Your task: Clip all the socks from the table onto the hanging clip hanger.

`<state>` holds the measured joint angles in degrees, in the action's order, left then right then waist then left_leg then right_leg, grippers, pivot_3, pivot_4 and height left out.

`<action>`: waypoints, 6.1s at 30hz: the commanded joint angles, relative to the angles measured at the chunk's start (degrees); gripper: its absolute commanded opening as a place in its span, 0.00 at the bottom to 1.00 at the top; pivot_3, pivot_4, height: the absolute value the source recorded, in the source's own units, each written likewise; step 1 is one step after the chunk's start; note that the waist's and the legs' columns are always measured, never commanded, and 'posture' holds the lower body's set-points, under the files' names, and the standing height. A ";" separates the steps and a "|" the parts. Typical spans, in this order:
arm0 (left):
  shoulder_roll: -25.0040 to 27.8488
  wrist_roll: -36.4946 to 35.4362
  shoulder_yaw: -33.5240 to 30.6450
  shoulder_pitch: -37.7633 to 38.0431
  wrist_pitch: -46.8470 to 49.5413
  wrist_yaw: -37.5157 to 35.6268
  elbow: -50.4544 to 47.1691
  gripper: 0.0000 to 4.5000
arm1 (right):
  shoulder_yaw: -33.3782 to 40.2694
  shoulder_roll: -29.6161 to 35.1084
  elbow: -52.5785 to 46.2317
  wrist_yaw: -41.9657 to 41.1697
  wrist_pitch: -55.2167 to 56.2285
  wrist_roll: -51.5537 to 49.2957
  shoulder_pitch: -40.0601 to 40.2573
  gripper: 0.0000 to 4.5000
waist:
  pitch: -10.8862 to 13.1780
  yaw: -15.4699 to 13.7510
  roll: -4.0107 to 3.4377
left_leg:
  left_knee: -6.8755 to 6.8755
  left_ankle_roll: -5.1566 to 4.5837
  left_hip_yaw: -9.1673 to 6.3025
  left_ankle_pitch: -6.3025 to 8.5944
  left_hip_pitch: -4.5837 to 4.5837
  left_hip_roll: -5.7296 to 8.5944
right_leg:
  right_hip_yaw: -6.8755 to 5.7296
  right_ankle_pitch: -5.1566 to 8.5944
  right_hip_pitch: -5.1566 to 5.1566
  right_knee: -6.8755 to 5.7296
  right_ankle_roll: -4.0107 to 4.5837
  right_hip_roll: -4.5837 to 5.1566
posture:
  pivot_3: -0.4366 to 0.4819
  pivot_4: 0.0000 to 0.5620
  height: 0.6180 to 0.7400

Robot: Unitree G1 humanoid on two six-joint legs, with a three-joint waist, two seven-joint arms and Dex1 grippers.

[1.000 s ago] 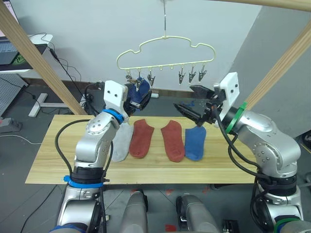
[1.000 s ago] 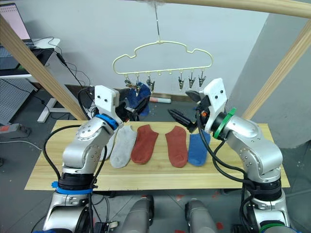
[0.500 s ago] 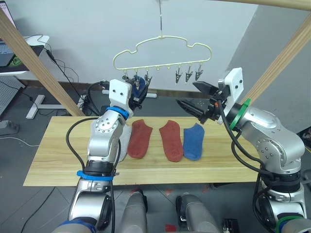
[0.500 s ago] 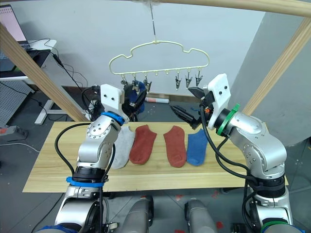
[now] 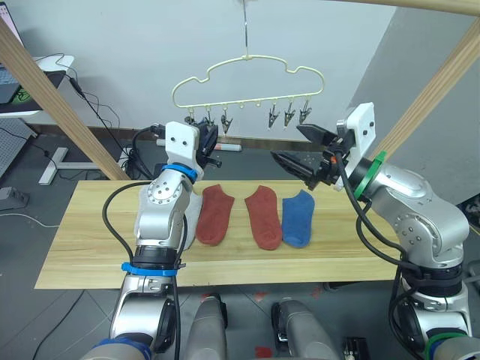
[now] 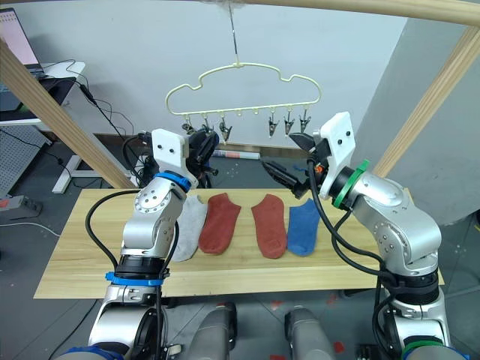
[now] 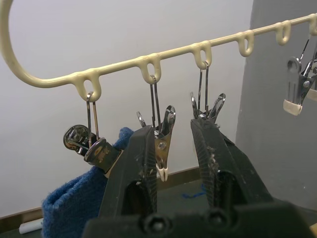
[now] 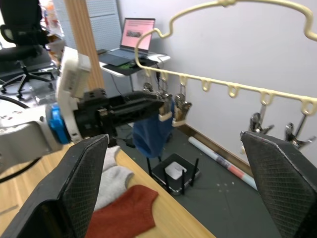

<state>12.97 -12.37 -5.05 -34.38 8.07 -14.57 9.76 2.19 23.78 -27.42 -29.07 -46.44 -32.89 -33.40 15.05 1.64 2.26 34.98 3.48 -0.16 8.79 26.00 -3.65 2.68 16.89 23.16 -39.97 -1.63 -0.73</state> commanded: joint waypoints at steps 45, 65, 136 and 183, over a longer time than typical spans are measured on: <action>0.24 4.22 0.27 -6.90 -9.47 -0.50 11.40 0.28 | 0.73 0.39 -4.49 3.52 -1.13 -6.06 -3.39 1.00 | -0.01 0.18 0.00 | 0.02 0.00 0.02 -0.01 0.00 0.00 | 0.00 -0.01 0.00 -0.02 0.01 0.00 | 0.41 0.38 1.00; -0.57 4.90 -0.29 -6.29 -10.02 0.53 11.11 0.78 | 0.76 0.59 -3.88 3.49 -0.89 -5.90 -3.33 1.00 | -0.01 0.17 0.00 | 0.02 -0.01 0.02 -0.01 0.00 0.00 | 0.00 -0.01 0.00 -0.03 0.01 0.00 | 0.42 0.39 1.00; 6.39 -2.86 -2.06 -5.49 11.03 -8.53 0.32 0.00 | -23.72 -1.90 56.68 -0.71 23.57 31.52 -2.85 1.00 | -0.05 0.89 0.01 | 0.08 0.02 0.04 -0.14 -0.10 -0.01 | 0.02 -0.09 0.00 -0.20 0.13 -0.02 | 0.47 0.39 1.00; 6.55 -1.99 -1.21 -2.02 12.75 -8.88 -3.70 0.00 | -14.46 6.93 20.08 -17.59 10.58 30.74 16.55 1.00 | -0.75 0.16 0.01 | 0.14 0.11 -0.07 -0.26 -0.21 -0.01 | 0.00 -0.09 -0.07 -0.42 0.14 -0.07 | 0.48 0.36 1.00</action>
<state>19.24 -14.67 -6.45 -36.66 21.36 -23.25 7.00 -14.31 32.49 -5.01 -49.70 -31.94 -0.69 -16.60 14.30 1.80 2.27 35.12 3.60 -0.24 8.52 25.78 -3.67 2.67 16.79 23.10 -40.41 -1.49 -0.81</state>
